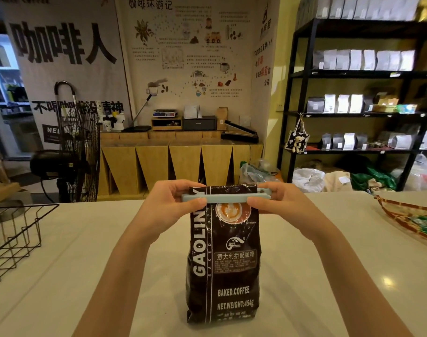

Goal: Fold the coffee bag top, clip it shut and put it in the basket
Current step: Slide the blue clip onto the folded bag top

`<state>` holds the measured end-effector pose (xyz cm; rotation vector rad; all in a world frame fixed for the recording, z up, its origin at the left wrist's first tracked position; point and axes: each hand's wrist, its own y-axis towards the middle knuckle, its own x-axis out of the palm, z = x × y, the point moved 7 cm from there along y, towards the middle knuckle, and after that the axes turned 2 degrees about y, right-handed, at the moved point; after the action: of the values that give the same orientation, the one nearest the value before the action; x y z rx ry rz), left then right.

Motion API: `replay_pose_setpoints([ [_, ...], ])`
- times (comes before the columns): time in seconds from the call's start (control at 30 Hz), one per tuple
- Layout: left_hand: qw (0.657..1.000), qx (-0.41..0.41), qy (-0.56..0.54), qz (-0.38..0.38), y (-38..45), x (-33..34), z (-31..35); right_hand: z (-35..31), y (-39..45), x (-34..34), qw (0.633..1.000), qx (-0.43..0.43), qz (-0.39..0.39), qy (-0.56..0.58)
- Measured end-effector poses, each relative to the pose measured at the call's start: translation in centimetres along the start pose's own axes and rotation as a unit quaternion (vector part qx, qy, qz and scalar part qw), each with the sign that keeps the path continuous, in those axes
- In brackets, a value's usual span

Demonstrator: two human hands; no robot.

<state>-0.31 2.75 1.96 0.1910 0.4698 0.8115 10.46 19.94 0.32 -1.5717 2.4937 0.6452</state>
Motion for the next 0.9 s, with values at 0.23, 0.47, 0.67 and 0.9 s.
replay_pose_setpoints([
  [0.23, 1.000, 0.000, -0.003, 0.008, -0.1, -0.2, 0.0, -0.6, -0.1, -0.1, 0.998, -0.039, 0.019, 0.050],
  [0.47, 1.000, -0.005, 0.015, 0.000, -0.2, -0.2, -0.2, -0.2, 0.1, -0.1, 0.995, -0.060, 0.041, 0.065],
  [0.67, 0.921, 0.162, 0.349, 0.058, -1.9, 1.7, 4.7, -0.2, 0.0, -0.1, 0.994, -0.066, 0.035, 0.080],
  [0.9, 0.887, 0.152, 0.428, -0.082, 0.7, 6.9, 5.4, -0.9, -0.4, -0.2, 0.993, -0.085, 0.017, 0.082],
])
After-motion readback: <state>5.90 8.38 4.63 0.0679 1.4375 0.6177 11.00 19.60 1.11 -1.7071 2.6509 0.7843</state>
